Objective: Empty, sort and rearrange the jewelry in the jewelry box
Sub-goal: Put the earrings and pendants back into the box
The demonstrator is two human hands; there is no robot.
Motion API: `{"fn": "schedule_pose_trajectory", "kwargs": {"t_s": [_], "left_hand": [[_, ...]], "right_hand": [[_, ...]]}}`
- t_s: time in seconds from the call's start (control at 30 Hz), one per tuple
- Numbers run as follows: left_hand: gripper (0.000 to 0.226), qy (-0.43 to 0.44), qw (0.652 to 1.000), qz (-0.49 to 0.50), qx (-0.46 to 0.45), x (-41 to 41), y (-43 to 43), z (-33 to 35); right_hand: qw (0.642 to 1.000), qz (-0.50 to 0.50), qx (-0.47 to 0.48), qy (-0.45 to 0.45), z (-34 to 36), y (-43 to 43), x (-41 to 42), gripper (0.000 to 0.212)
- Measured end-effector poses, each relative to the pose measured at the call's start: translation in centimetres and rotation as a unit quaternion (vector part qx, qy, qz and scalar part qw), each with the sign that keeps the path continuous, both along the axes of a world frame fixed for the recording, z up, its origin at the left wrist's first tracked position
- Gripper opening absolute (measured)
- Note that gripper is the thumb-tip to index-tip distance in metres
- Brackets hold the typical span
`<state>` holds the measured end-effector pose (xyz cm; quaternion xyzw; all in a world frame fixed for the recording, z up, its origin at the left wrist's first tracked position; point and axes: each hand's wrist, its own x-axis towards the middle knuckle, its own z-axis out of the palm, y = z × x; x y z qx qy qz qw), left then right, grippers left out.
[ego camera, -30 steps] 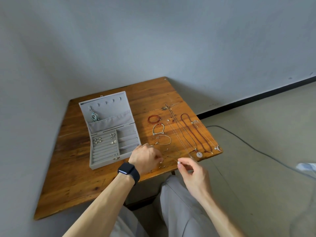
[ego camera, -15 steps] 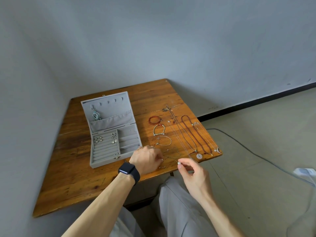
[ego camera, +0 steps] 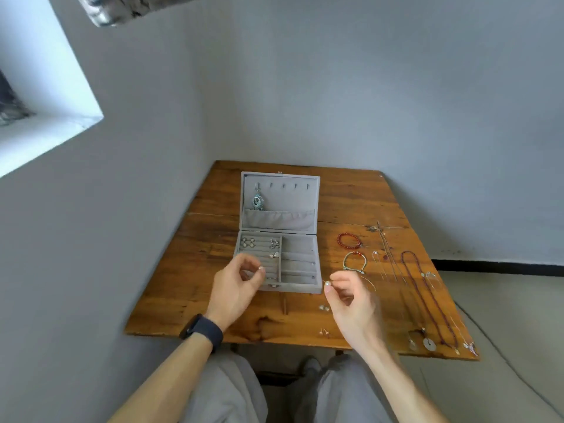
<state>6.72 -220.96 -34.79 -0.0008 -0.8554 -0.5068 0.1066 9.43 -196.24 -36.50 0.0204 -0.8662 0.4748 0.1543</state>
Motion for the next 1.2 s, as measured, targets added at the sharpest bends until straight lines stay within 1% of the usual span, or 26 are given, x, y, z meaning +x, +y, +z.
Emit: {"fn": "schedule_pose_trajectory", "kwargs": {"t_s": [0.13,0.23,0.4,0.63,0.83,1.03,1.2], "left_hand": [[0.009,-0.012,0.989,0.143,0.040,0.1,-4.3,-1.8],[0.012,-0.023,0.979,0.202,0.029,0.2,-5.4,-3.7],[0.014,-0.011,0.979,0.204,0.006,-0.1,-5.2,-4.7],[0.016,-0.005,0.981,0.196,-0.016,-0.1,-5.6,-5.2],[0.016,0.004,0.981,0.194,-0.028,0.0,-5.6,-5.6],[0.015,0.011,0.980,0.195,-0.036,-0.1,-5.6,-5.9],[0.015,0.008,0.980,0.195,-0.034,0.0,-5.6,-5.9]], "right_hand": [[0.995,0.065,0.079,0.018,1.3,-3.3,-4.6,0.006],[0.982,0.117,0.147,0.011,2.0,-5.8,-7.8,0.008],[0.948,0.162,0.272,0.017,2.1,-9.4,-11.5,0.016],[0.892,0.159,0.420,0.044,1.6,-12.4,-13.1,0.022],[0.873,0.163,0.459,0.030,1.8,-13.3,-13.2,0.018],[0.875,0.145,0.461,0.005,2.0,-13.7,-13.3,0.019],[0.876,0.154,0.457,0.009,2.0,-13.8,-13.2,0.020]]}}
